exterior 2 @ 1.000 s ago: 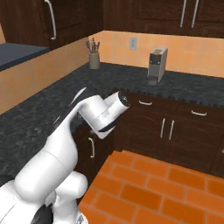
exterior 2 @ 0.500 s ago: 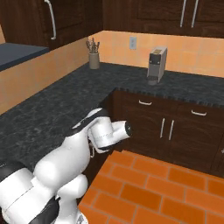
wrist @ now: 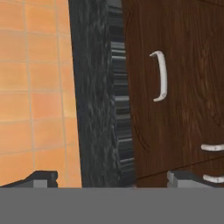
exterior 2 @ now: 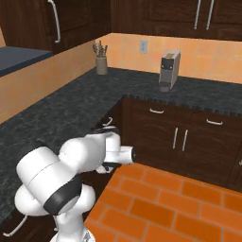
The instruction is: Take a straw from the drawer in front and place it inside the glass cup on the dining counter.
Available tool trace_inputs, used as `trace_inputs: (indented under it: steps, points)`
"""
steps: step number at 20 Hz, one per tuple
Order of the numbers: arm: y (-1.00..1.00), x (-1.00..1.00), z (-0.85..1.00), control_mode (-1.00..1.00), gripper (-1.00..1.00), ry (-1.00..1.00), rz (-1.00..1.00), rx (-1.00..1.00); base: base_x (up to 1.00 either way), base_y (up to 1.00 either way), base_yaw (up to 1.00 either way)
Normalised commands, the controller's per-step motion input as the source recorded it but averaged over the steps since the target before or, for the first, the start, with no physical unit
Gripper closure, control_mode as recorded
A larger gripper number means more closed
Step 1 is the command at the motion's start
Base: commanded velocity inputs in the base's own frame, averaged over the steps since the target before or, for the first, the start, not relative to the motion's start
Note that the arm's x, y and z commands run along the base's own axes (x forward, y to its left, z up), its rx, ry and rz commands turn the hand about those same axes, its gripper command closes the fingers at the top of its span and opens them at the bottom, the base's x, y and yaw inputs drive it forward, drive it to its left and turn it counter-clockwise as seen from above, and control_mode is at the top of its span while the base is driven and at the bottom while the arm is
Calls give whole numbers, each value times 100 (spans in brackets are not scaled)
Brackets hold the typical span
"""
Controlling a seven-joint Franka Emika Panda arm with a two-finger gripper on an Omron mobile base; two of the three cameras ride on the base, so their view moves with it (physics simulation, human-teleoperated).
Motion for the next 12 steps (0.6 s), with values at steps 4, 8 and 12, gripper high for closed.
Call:
trace_inputs:
  steps: [4, 8, 12]
  points:
    - [35, 22, -39, -100, -100, 0, 7, 2, 0, 0, 0]
    - [21, 21, -32, -100, -100, 0, 5, 0, 0, 0, 0]
    - [1, 15, -33, -100, -100, 0, 5, 2, 0, 0, 0]
